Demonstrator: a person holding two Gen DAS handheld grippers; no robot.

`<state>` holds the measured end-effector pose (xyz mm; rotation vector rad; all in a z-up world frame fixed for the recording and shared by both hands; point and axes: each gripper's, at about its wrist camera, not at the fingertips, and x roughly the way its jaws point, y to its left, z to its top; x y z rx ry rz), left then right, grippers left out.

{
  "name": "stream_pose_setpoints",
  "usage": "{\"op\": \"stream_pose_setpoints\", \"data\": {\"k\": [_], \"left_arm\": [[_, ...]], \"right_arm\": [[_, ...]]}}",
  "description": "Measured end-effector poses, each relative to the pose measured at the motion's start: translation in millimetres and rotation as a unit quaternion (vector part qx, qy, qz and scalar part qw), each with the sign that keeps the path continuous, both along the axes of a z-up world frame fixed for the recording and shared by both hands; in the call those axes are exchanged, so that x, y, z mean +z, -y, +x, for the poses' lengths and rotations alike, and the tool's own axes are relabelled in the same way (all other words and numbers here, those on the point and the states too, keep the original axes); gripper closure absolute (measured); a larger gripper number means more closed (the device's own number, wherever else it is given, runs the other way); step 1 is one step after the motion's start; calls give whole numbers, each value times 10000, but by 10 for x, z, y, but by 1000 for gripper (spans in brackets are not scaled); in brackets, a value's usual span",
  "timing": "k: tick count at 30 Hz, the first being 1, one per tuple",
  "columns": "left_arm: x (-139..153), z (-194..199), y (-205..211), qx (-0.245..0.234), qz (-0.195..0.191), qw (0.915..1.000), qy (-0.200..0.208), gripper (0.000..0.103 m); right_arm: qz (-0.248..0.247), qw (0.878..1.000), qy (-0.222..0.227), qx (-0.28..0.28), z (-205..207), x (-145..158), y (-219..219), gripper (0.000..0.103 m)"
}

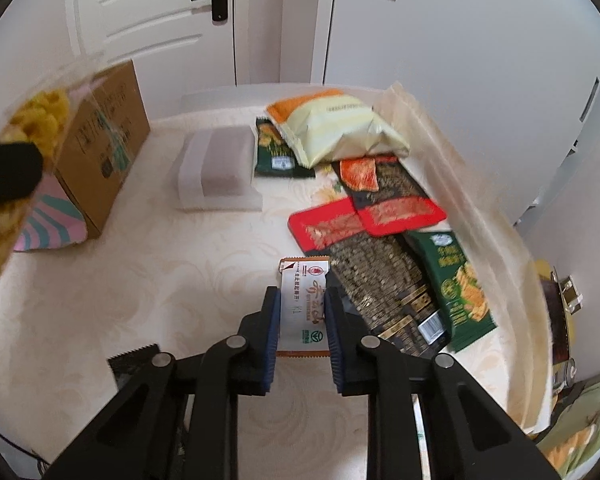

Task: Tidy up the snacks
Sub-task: 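Lift the waffle with the left gripper while the right gripper grasps a white sachet, then carry the waffle and sachet into the cardboard box and open both grippers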

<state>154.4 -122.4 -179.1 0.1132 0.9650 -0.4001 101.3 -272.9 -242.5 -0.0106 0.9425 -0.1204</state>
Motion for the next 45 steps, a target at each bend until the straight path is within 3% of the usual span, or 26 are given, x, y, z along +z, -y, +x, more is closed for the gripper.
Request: {"op": "stream_pose_setpoints", "data": {"k": [5, 11, 18, 23, 30, 34, 45], "left_arm": [[250, -67, -45, 248, -72, 9995, 188, 26], [635, -130, -212, 902, -182, 9948, 433, 26], [911, -49, -545, 1550, -373, 9856, 569, 26], [971, 203, -942, 1857, -400, 9805, 508, 26], [835, 612, -1566, 2042, -231, 9784, 231, 26], [635, 858, -1873, 2061, -167, 9784, -64, 26], [-68, 1406, -2248, 1771, -24, 9804, -867, 26]], "right_arm": [[142, 9996, 120, 210, -11, 354, 31, 83], [351, 9962, 279, 740, 124, 833, 15, 83], [405, 9839, 504, 1666, 384, 1326, -231, 83], [531, 9754, 465, 2089, 644, 1476, -550, 83], [792, 9654, 267, 2471, 1061, 1493, -1205, 83], [818, 9621, -21, 2601, 1292, 1336, -1553, 83], [768, 9708, -644, 2180, 1547, 792, -1910, 83]]}}
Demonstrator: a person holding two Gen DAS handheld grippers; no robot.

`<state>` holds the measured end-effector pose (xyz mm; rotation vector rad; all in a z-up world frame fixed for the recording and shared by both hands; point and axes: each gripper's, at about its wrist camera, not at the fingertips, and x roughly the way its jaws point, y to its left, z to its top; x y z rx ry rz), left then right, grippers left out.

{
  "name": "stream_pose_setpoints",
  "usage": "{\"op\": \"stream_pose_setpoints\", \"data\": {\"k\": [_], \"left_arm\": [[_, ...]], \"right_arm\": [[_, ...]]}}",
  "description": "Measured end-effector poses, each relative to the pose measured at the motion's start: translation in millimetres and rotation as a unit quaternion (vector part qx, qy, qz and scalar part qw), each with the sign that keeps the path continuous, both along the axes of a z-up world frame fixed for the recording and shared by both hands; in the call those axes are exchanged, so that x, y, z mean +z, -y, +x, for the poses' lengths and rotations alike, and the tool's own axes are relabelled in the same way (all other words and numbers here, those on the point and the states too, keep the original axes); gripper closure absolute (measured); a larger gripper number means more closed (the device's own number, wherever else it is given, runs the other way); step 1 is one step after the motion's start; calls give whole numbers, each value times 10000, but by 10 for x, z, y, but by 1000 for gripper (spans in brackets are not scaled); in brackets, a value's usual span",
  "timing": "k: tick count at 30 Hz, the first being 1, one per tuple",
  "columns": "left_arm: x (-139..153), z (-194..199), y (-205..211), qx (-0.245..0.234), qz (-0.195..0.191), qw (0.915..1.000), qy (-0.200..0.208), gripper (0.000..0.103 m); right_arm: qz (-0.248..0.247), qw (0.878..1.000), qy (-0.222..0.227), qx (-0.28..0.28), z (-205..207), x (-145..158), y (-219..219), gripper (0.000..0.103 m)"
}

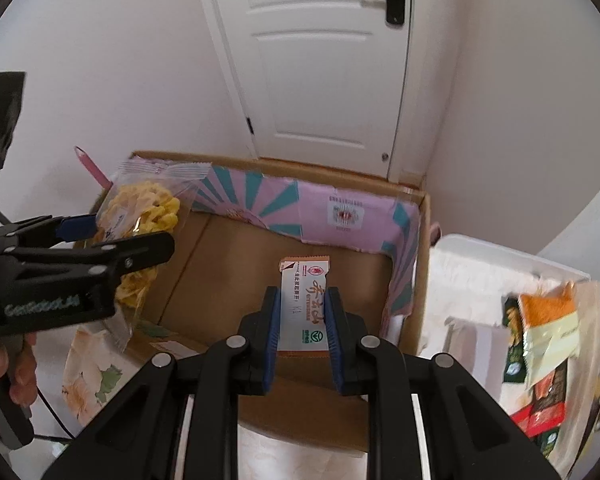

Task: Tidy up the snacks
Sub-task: 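Carry the waffle and sachet into the cardboard box and open both grippers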

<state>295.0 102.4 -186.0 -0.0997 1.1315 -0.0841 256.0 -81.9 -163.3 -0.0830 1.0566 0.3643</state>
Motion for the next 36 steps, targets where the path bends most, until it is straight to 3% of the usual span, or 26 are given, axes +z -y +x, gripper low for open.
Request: {"op": "stream_pose_setpoints", "data": {"k": [10, 12, 14, 27, 35, 36], "left_arm": [[-246, 213, -92, -100, 66, 9994, -318, 24], [-276, 231, -80, -52, 43, 9991, -407, 17], [-269, 245, -96, 6, 53, 9992, -393, 0], [114, -49, -121, 42, 284, 9996, 64, 0], [160, -191, -184, 158, 287, 9994, 126, 0], [177, -221, -184, 159, 302, 9993, 135, 0]], "right_arm": [[-101, 9998, -153, -109, 54, -186, -119, 83], [-120, 9997, -159, -116, 54, -207, -134, 83], [-137, 9997, -170, -121, 56, -218, -137, 83], [-75, 9995, -319, -45, 232, -214, -125, 83], [112, 9982, -590, 41, 502, -313, -285, 83], [118, 9981, -609, 31, 498, -324, -290, 76]]}}
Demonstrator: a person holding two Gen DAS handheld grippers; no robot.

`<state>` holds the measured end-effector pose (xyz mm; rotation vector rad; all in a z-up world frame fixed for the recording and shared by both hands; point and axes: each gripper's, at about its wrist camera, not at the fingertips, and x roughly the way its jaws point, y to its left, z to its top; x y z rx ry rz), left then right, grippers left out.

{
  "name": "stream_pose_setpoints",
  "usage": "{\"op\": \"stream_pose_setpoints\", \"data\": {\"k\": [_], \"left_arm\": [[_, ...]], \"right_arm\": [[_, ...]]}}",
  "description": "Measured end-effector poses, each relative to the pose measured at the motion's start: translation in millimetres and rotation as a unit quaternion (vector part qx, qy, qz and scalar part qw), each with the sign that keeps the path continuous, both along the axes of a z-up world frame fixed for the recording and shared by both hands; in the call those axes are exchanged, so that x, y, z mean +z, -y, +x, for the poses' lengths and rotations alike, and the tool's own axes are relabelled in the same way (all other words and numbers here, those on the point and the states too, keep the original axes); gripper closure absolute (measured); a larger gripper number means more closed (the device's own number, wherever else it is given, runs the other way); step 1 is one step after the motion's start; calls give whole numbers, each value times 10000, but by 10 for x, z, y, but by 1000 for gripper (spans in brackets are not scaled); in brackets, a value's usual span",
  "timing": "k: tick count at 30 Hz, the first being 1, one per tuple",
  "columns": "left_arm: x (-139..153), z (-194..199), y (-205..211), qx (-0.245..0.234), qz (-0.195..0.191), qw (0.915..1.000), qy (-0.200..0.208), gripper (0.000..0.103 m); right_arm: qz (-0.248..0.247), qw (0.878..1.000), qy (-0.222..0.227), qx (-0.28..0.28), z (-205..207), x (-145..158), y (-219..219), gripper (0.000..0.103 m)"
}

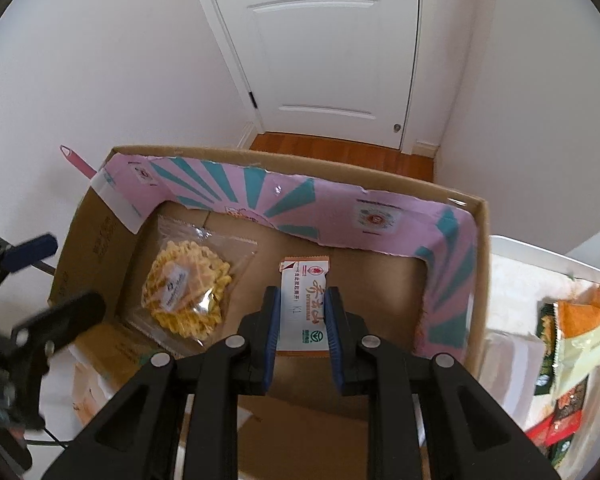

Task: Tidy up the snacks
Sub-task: 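Carry the waffle and sachet into the cardboard box and open both grippers, then move the left gripper to the black cheese cracker bar and grasp it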

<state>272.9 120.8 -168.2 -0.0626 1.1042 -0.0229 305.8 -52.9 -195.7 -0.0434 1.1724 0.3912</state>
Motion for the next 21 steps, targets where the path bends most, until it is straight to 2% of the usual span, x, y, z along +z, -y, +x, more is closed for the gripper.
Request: {"op": "stream_pose_setpoints", "data": {"k": [1, 2, 3, 10, 17, 19, 21], "left_arm": [[3, -18, -1, 3, 14, 10000, 12, 0], [-2, -27, -7, 4, 28, 10000, 19, 0], [1, -48, -2, 6, 47, 10000, 33, 0], [68, -146, 1, -17, 87, 9999, 130, 0], [326, -315, 143, -179, 54, 9989, 429, 0], [401, -381, 215, -233, 22, 9983, 531, 0], [475, -453, 314, -298, -36, 9976, 631, 0]], "right_arm": [[-15, 10000, 15, -19, 3, -16, 1, 51], [-28, 10000, 48, -50, 1, -16, 12, 35], [11, 10000, 50, -80, 4, -22, 22, 12], [280, 9989, 221, -307, -104, 98, 174, 10], [428, 9961, 618, -459, -406, 448, 302, 9], [448, 9946, 754, -556, -523, 546, 393, 0], [462, 9925, 888, -696, -663, 640, 510, 0]]}}
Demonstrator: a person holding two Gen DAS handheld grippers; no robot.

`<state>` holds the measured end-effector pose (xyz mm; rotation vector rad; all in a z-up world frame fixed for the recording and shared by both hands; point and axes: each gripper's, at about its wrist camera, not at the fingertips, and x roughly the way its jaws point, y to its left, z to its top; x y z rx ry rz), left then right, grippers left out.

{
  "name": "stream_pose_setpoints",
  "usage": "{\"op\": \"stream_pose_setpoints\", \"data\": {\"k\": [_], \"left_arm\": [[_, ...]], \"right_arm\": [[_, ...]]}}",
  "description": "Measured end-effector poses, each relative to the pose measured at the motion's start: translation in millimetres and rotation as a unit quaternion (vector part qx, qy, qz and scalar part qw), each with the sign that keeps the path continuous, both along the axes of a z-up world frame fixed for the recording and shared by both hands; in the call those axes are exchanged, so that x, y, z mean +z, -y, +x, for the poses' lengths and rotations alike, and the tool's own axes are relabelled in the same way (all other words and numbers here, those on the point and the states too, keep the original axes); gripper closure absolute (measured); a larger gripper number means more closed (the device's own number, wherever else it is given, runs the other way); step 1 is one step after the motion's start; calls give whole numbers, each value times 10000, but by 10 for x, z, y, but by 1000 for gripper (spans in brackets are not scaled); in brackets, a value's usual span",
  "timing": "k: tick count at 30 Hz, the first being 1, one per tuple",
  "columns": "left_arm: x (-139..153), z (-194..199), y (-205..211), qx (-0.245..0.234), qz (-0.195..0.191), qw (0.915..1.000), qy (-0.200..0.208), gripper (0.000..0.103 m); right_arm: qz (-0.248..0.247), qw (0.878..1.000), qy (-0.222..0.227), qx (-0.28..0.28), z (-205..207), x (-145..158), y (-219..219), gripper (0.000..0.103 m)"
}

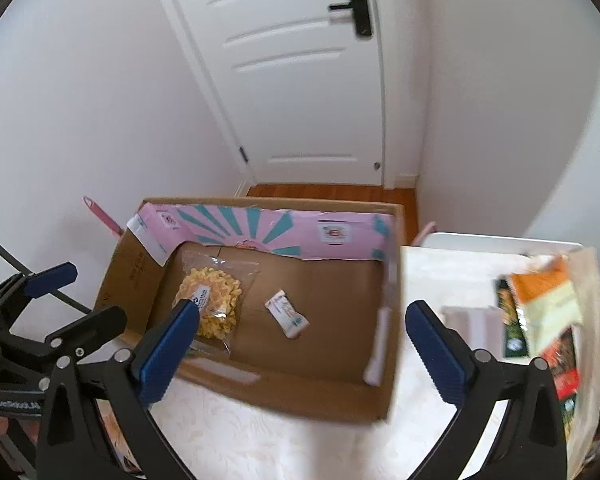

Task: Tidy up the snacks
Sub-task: 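Move the left gripper to the black cheese cracker bar and grasp it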

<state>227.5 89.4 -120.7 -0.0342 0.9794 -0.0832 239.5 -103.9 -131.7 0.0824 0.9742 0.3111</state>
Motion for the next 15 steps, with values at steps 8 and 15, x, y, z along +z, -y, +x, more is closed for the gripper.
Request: {"op": "stream_pose_setpoints", "data": {"k": [8, 15], "left_arm": [[311, -367, 557, -193, -146, 9988, 415, 0], [365, -718, 1248, -380, -130, 9980, 494, 0]], "right_arm": [[-150, 9967, 581, -543, -628, 431, 664, 0], [-584, 9902, 902, -894, -1209, 604, 1417, 0]]}}
